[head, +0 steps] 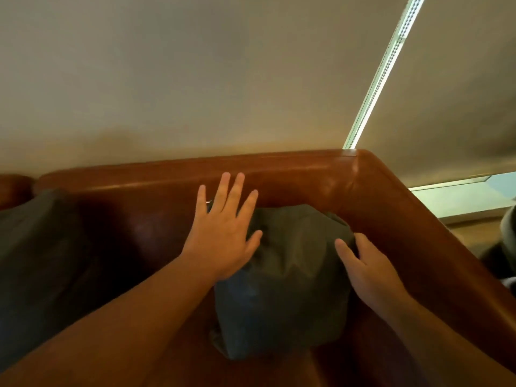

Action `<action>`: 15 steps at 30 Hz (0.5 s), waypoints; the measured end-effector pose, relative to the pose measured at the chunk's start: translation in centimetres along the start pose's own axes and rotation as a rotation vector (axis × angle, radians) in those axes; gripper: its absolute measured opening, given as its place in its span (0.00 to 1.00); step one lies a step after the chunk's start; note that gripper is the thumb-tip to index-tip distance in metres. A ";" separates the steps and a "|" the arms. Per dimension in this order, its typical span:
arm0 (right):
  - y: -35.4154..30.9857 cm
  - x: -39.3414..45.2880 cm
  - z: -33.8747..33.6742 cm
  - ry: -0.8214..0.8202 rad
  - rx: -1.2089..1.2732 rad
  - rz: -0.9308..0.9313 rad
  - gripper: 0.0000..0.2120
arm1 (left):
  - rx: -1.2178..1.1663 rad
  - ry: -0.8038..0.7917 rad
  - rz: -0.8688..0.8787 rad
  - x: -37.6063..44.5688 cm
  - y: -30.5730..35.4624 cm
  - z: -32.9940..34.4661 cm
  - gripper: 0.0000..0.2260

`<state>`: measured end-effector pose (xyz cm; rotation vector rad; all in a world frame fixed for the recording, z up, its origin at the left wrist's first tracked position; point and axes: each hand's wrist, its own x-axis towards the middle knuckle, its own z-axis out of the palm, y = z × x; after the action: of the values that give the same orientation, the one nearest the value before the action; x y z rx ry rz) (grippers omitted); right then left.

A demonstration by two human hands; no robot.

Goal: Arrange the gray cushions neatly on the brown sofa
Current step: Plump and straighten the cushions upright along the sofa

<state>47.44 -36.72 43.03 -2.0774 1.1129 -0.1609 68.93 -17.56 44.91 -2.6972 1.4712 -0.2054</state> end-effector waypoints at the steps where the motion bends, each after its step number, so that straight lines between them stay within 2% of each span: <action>1: -0.2 0.3 0.6 0.068 0.012 -0.016 0.18 | -0.051 -0.065 -0.058 0.3 0.1 0.7 0.35; 3: -1.1 1.3 0.8 0.168 0.059 -0.014 0.21 | -0.144 -0.104 -0.130 0.6 0.1 1.6 0.34; 5: -1.9 3.5 -0.1 0.160 0.244 0.103 0.26 | -0.295 0.031 -0.196 1.1 0.2 2.3 0.33; 7: -2.4 5.7 -1.1 0.020 0.489 0.298 0.22 | -0.514 0.189 -0.389 1.7 0.2 2.9 0.30; 8: -2.7 6.5 -1.5 -0.070 0.532 0.376 0.19 | -0.651 0.213 -0.535 2.1 0.1 3.1 0.28; 10: -2.8 8.1 -2.2 -0.217 0.451 0.467 0.27 | -0.892 0.179 -0.788 3.0 0.4 3.7 0.22; 12: -3.3 9.1 -2.1 -0.312 0.370 0.502 0.33 | -0.987 0.207 -0.903 3.2 0.8 4.5 0.15; 13: -3.7 9.5 -2.0 -0.359 0.341 0.489 0.29 | -1.009 0.241 -0.950 3.4 1.1 4.8 0.13; 15: -3.8 10.6 -1.9 -0.387 0.275 0.427 0.16 | -1.031 0.294 -1.031 3.6 1.3 5.0 0.12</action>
<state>55.66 -44.53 44.48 -1.5082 1.1844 0.2721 70.51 -21.33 40.08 -4.1431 -0.1132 0.2055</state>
